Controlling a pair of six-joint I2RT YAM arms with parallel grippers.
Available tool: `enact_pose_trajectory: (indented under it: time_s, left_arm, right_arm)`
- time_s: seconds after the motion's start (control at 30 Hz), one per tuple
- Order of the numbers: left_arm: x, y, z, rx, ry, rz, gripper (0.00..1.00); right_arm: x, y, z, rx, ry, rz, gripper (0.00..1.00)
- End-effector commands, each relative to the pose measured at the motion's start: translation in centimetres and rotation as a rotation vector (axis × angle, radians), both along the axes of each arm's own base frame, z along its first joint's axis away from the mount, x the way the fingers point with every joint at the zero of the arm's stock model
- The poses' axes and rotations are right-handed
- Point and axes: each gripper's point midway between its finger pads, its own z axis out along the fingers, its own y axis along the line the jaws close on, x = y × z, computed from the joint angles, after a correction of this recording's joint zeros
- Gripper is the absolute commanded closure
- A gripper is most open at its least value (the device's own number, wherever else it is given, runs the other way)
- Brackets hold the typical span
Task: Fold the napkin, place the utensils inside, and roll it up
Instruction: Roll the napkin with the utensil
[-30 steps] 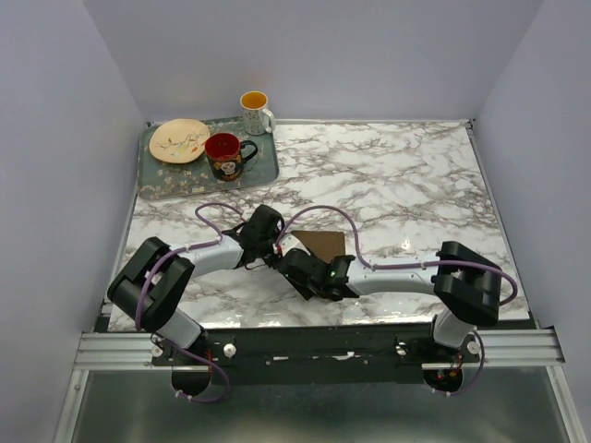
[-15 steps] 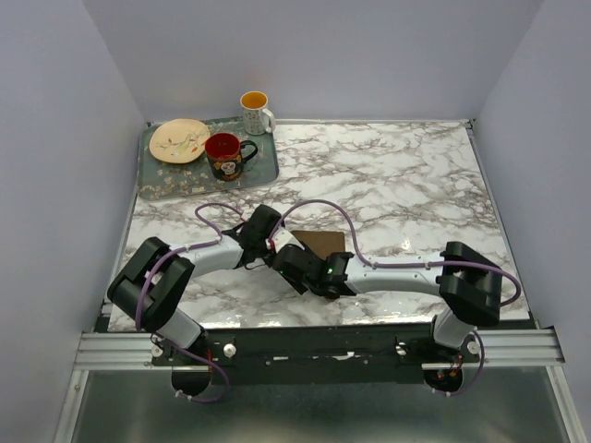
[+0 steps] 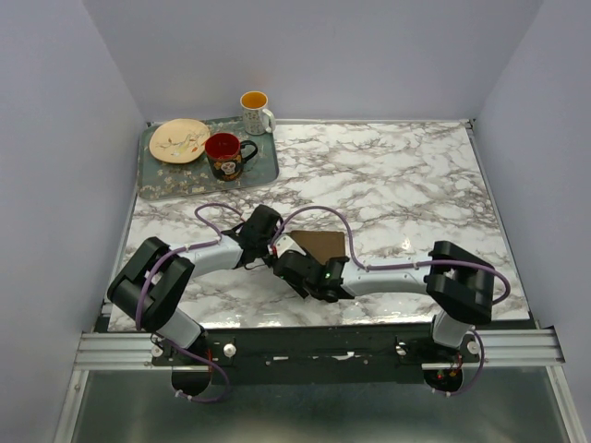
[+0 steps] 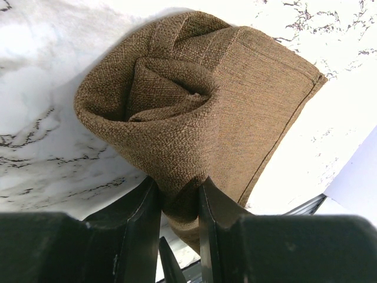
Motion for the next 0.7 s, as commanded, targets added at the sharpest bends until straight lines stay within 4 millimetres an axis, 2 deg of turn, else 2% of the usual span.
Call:
enact_pose_trajectory:
  time_s: [0.0, 0.1, 0.23, 0.37, 0.53, 0.67]
  left_arm:
    - [-2.1, 2.0, -2.4, 0.083, 0.079, -0.007, 0.87]
    - [-2.1, 1.9, -2.4, 0.08, 0.079, -0.007, 0.87]
    - [-2.2, 2.0, -2.3, 0.081, 0.083, -0.005, 0.87]
    - [-2.2, 2.3, -2.2, 0.083, 0.079, -0.003, 0.87]
    - [-2.2, 2.3, -2.1, 0.076, 0.079, -0.005, 0.87]
    - [-2.2, 2.2, -2.0, 0.075, 0.076, -0.009, 0.87]
  right_arm:
    - [-0.3, -2.8, -2.1, -0.08, 0.013, -0.058, 0.46]
    - [-0.6, -3.1, -2.8, -0.09, 0.028, -0.062, 0.47]
    - [-0.8, -3.8, -4.8, -0.134, 0.046, -0.093, 0.48]
    - [-1.0, -4.5, -5.1, -0.113, 0.063, -0.143, 0.48]
    - [-0.3, -5.9, -5.1, -0.106, 0.084, -0.193, 0.47]
    - [-0.5, -6.4, -5.8, -0.115, 0.103, -0.212, 0.6]
